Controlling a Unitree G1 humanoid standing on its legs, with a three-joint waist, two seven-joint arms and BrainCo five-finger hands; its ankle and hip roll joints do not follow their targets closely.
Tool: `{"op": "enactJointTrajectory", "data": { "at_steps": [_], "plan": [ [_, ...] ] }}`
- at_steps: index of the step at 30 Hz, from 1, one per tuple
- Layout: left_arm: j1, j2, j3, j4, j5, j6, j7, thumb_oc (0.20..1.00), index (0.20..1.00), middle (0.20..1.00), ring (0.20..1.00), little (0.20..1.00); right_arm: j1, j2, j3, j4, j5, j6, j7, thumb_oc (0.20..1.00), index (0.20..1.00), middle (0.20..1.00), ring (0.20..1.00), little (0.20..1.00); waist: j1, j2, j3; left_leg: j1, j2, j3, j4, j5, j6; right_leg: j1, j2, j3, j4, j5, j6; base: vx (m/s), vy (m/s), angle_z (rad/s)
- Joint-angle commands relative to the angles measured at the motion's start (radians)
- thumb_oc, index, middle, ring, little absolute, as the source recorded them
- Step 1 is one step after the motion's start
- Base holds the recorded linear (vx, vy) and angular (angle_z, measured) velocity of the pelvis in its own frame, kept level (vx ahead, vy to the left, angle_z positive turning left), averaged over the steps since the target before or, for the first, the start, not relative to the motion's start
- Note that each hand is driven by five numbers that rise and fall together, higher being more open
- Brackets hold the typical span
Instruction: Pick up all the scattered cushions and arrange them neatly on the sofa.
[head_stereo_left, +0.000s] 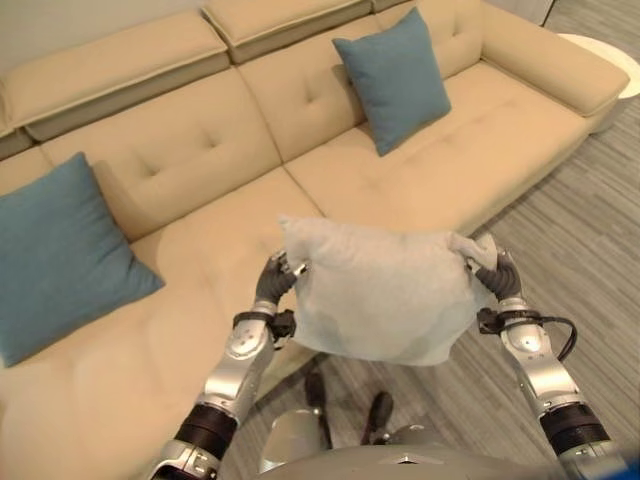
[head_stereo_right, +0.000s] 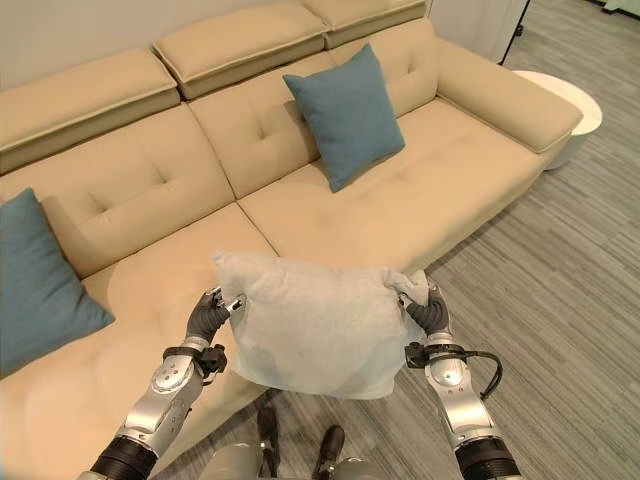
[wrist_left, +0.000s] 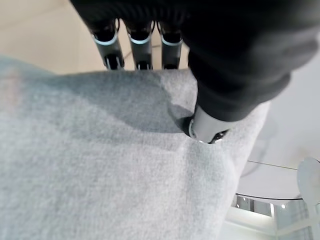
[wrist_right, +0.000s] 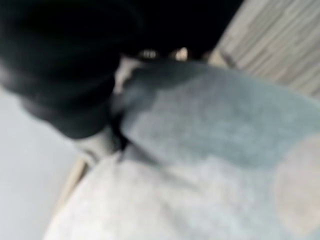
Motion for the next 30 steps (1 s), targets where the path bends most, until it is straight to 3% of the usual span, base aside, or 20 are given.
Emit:
{"op": "enactJointTrajectory", "data": {
  "at_steps": [1, 3, 6, 10, 11, 12, 16, 23, 27, 30],
  "plan": [
    [-0.054, 0.018, -0.019, -0.141, 0.007, -0.085, -0.033, 0.200, 0.200, 0.200, 0.200, 0.200, -0.071, 0.031, 0.005, -0.060, 0.012, -0.078, 0.016, 0.200, 0.200, 0.200, 0.200, 0.200, 0.036, -0.044, -0.073, 0.024, -0.044, 0.010, 0.066, -0.117, -0.003, 0.001, -0.132, 0.123, 0.147, -0.031, 0.134, 0.08, 0.112, 0.02],
    [-0.050, 0.029, -0.015, -0.149, 0.005, -0.084, -0.032, 0.200, 0.200, 0.200, 0.200, 0.200, -0.079, 0.038, 0.009, -0.062, 0.008, -0.076, 0.024, 0.200, 0.200, 0.200, 0.200, 0.200, 0.038, -0.039, -0.068, 0.038, -0.050, 0.005, 0.064, -0.123, 0.010, -0.037, -0.152, 0.137, 0.248, -0.008, 0.146, 0.11, 0.135, 0.13],
    [-0.049, 0.035, -0.017, -0.149, 0.010, -0.089, -0.032, 0.200, 0.200, 0.200, 0.200, 0.200, -0.073, 0.044, 0.004, -0.067, 0.005, -0.076, 0.029, 0.200, 0.200, 0.200, 0.200, 0.200, 0.019, -0.025, -0.054, 0.067, -0.056, -0.033, 0.055, -0.131, 0.019, -0.117, -0.113, 0.244, 0.335, 0.002, 0.143, 0.11, 0.085, 0.34],
    [-0.049, 0.031, -0.019, -0.148, 0.015, -0.092, -0.036, 0.200, 0.200, 0.200, 0.200, 0.200, -0.072, 0.043, -0.007, -0.068, 0.004, -0.080, 0.025, 0.200, 0.200, 0.200, 0.200, 0.200, -0.011, -0.015, -0.048, 0.092, -0.069, -0.095, 0.040, -0.135, 0.014, -0.171, -0.072, 0.359, 0.221, 0.007, 0.127, 0.16, -0.017, 0.73],
    [-0.064, 0.026, -0.025, -0.139, 0.014, -0.095, -0.038, 0.200, 0.200, 0.200, 0.200, 0.200, -0.068, 0.041, -0.015, -0.066, 0.003, -0.081, 0.020, 0.200, 0.200, 0.200, 0.200, 0.200, -0.034, -0.023, -0.042, 0.103, -0.085, -0.165, 0.039, -0.140, 0.008, -0.196, -0.052, 0.471, 0.146, 0.046, 0.149, 0.21, -0.108, 1.04],
    [-0.068, 0.024, -0.026, -0.137, 0.013, -0.097, -0.038, 0.200, 0.200, 0.200, 0.200, 0.200, -0.066, 0.039, -0.019, -0.063, 0.005, -0.083, 0.019, 0.200, 0.200, 0.200, 0.200, 0.200, -0.038, -0.026, -0.040, 0.105, -0.090, -0.183, 0.042, -0.142, 0.006, -0.201, -0.044, 0.491, 0.138, 0.058, 0.155, 0.20, -0.134, 1.16],
    [-0.072, 0.030, -0.025, -0.128, 0.012, -0.101, -0.043, 0.200, 0.200, 0.200, 0.200, 0.200, -0.062, 0.030, -0.022, -0.057, 0.007, -0.085, 0.022, 0.200, 0.200, 0.200, 0.200, 0.200, -0.040, -0.036, -0.040, 0.112, -0.096, -0.224, 0.042, -0.149, -0.001, -0.182, -0.059, 0.474, 0.099, 0.073, 0.153, 0.06, -0.093, 0.78],
    [-0.057, 0.017, -0.026, -0.128, -0.001, -0.097, -0.050, 0.200, 0.200, 0.200, 0.200, 0.200, -0.032, 0.012, -0.038, -0.053, 0.024, -0.093, 0.032, 0.200, 0.200, 0.200, 0.200, 0.200, -0.042, -0.049, -0.070, 0.100, -0.069, -0.259, 0.087, -0.159, -0.042, -0.090, -0.047, 0.431, 0.037, 0.049, 0.116, 0.09, -0.179, 0.34],
    [-0.059, 0.005, -0.034, -0.127, -0.025, -0.098, -0.045, 0.200, 0.200, 0.200, 0.200, 0.200, -0.013, -0.005, -0.049, -0.055, 0.039, -0.096, 0.023, 0.200, 0.200, 0.200, 0.200, 0.200, -0.054, -0.068, -0.062, 0.029, -0.046, -0.220, 0.225, -0.178, -0.065, -0.041, -0.052, 0.379, 0.022, 0.023, 0.082, 0.03, -0.101, 0.75],
    [-0.068, -0.001, -0.047, -0.121, -0.025, -0.090, -0.044, 0.200, 0.200, 0.200, 0.200, 0.200, -0.009, -0.009, -0.064, -0.055, 0.046, -0.095, 0.014, 0.200, 0.200, 0.200, 0.200, 0.200, -0.059, -0.072, -0.059, -0.017, -0.012, -0.139, 0.196, -0.134, -0.059, -0.014, -0.060, 0.333, 0.006, 0.009, 0.085, 0.00, 0.003, 0.60]
  ]
}}
